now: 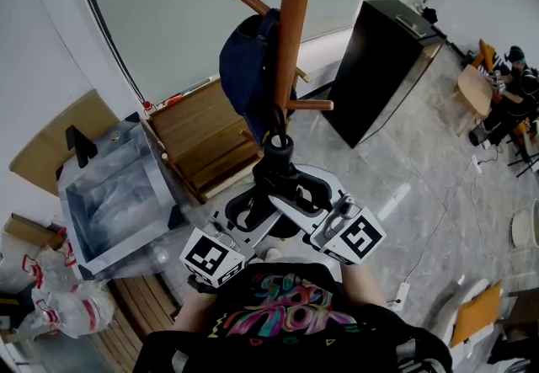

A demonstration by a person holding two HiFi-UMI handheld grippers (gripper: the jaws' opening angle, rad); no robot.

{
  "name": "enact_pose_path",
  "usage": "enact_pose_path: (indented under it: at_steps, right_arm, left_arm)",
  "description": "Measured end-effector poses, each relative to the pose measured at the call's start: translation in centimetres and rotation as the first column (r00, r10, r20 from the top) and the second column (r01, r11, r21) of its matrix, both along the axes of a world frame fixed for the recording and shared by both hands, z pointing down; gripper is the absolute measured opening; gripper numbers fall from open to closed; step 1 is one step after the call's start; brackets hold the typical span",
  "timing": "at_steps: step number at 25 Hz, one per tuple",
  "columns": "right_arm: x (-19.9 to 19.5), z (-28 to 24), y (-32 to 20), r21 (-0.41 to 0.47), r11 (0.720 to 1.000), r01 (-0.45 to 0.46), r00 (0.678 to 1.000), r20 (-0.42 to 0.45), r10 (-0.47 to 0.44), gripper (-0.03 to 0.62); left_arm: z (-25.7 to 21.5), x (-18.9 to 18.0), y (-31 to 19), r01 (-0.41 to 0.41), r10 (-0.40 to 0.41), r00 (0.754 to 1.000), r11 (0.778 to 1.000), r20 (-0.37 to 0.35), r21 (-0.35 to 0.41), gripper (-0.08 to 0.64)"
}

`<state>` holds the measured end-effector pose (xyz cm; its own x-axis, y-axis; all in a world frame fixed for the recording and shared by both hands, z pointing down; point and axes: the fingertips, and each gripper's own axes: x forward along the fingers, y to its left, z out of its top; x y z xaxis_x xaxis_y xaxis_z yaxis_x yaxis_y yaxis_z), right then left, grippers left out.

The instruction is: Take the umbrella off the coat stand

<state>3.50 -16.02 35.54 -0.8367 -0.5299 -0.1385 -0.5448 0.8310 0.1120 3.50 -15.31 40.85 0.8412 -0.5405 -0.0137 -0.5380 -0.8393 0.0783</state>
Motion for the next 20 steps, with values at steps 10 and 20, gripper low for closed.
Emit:
enact_pose_path:
  at_steps: [10, 20]
  right_arm:
    - [-0.4, -0.2, -1.1, -0.011, 1.0, -0.001, 1.0, 0.006, 0.001, 0.222]
    - [-0.3, 0.1, -1.2, -0.007, 1.0, -0.005, 1.0, 0.006, 0.006, 0.222]
  left_arm:
    - [-0.2, -0.4, -1.0, -0.007, 0.007, 1.0, 1.0, -0.003, -0.01, 0.233]
    - [0.0, -0.4, -1.2, -0.03, 0.03, 1.0, 1.0, 0.0, -0.009, 0.233]
